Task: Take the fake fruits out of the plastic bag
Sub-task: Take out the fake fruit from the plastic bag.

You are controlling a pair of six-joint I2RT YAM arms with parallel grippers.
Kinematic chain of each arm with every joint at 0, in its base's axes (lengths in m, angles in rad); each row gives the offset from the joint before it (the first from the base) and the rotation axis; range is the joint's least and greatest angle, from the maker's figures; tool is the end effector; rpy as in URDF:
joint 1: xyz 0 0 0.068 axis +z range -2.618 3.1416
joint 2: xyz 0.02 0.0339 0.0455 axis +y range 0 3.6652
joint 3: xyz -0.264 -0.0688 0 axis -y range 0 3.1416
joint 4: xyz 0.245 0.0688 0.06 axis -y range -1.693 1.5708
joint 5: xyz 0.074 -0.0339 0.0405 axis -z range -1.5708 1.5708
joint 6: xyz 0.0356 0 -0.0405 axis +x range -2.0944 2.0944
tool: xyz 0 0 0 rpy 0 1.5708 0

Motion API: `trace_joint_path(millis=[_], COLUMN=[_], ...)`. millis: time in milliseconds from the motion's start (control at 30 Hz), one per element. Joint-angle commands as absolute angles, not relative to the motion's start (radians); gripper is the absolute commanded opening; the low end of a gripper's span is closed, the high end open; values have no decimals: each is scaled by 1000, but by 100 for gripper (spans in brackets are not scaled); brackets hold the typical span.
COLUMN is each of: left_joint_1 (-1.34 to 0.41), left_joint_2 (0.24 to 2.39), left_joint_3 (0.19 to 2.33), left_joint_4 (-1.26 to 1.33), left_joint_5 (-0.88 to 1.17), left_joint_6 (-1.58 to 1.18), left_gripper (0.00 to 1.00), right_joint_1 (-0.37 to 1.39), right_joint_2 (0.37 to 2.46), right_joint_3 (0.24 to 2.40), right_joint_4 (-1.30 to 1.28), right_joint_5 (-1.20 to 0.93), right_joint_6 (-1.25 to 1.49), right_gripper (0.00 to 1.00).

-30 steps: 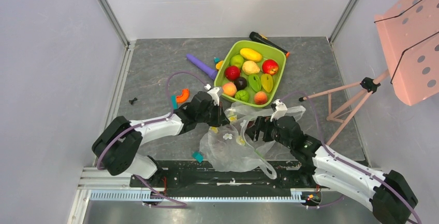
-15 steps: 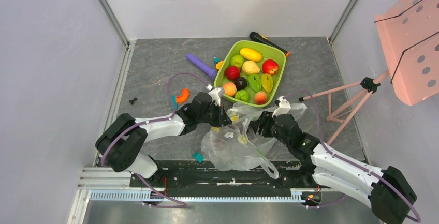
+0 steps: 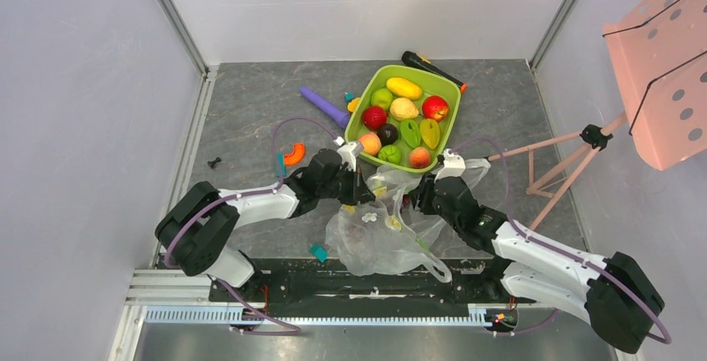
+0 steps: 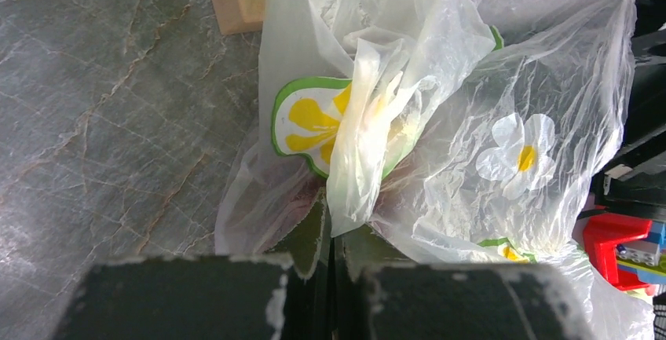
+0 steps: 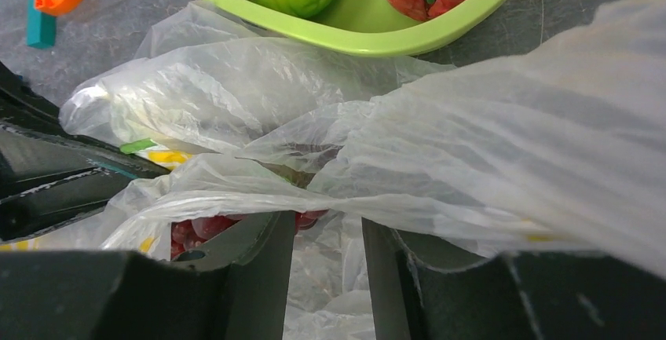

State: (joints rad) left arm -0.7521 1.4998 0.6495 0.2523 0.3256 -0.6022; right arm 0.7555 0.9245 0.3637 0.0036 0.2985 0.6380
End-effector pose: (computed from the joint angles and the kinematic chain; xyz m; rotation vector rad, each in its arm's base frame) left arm 0.2091 -0.2112 0.1717 0.3797 2.3293 -1.0800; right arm 0.1470 0.1241 0.1876 0.0526 2.1430 0.5147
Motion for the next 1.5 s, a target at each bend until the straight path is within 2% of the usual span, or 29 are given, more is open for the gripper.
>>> trace_joint_path(millis=[0, 167, 200, 233, 300, 333, 433, 467, 567, 967, 1033, 1100, 1233, 1300, 1367, 1467], left_joint_1=[-749, -740, -734, -729, -704, -690, -650, -643, -638, -653, -657, -658, -658, -659, -661, -665], left_joint_2=[1521, 1526, 1527, 1527, 1521, 1515, 1509, 1515, 1564, 1790, 1803, 1823, 1869, 1885, 1895, 1896], left_joint_3=[665, 670, 670, 671, 669, 665, 659, 667, 714, 793, 795, 796, 795, 792, 792, 789], left_joint_4=[311, 317, 318, 323, 331, 343, 399, 411, 434, 654, 668, 698, 805, 846, 864, 874], left_joint_5=[372, 372, 375, 381, 387, 392, 408, 417, 447, 548, 551, 562, 611, 631, 648, 666], left_joint_6=[-584, -596, -603, -611, -634, -646, -696, -707, -727, -860, -866, -880, -937, -959, -965, -961], left_gripper=[2, 2, 5, 16, 51, 62, 89, 93, 99, 100, 99, 89, 50, 24, 3, 2], right_joint_1=[759, 759, 759, 758, 759, 758, 757, 758, 758, 756, 756, 755, 752, 749, 742, 725], right_joint_2=[968, 997, 998, 996, 984, 980, 969, 968, 965, 956, 960, 962, 953, 944, 934, 924], right_joint_3=[405, 414, 411, 405, 385, 378, 355, 353, 342, 290, 285, 282, 264, 252, 241, 229], right_joint_4=[84, 102, 102, 103, 114, 121, 140, 141, 153, 239, 248, 252, 250, 250, 251, 251], right_joint_5=[326, 282, 281, 285, 292, 293, 295, 296, 305, 325, 324, 326, 344, 353, 357, 357], right_joint_6=[624, 606, 603, 600, 600, 600, 600, 599, 598, 595, 593, 594, 602, 606, 605, 599], right_gripper=[39, 35, 35, 36, 36, 36, 36, 36, 36, 43, 45, 47, 55, 57, 57, 58])
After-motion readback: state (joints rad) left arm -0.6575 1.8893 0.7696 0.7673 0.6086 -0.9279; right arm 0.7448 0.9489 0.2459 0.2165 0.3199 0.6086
